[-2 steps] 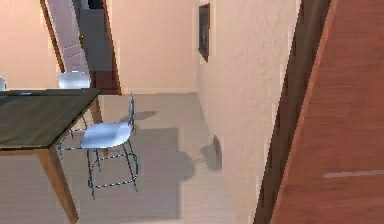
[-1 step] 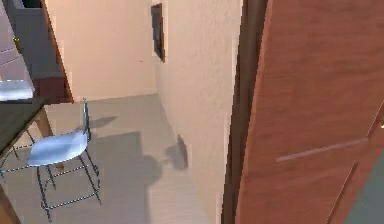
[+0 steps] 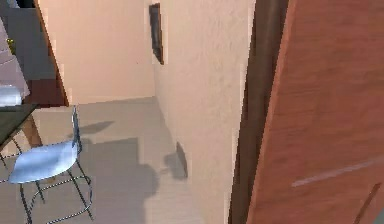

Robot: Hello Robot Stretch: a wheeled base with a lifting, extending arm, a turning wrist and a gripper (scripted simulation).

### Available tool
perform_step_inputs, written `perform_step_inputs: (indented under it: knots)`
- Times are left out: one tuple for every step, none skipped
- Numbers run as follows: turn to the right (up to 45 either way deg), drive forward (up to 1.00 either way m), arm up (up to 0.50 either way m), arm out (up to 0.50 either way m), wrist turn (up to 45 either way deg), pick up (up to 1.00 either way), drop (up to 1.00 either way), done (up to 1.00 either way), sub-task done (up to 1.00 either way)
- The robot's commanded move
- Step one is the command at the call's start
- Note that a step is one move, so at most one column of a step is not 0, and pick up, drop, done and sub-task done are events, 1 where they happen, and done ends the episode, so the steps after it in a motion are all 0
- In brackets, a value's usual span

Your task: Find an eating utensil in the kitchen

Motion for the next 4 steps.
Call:
perform_step_inputs:
  knots:
    - [45.0, 0.0, 0.0, 0.0, 0.0, 0.0, 0.0, 0.0, 0.0]
    - [24.0, 0.0, 0.0, 0.0, 0.0, 0.0, 0.0, 0.0, 0.0]
    - [0.0, 1.0, 0.0, 0.0, 0.0, 0.0, 0.0, 0.0, 0.0]
    - [3.0, 0.0, 0.0, 0.0, 0.0, 0.0, 0.0, 0.0, 0.0]
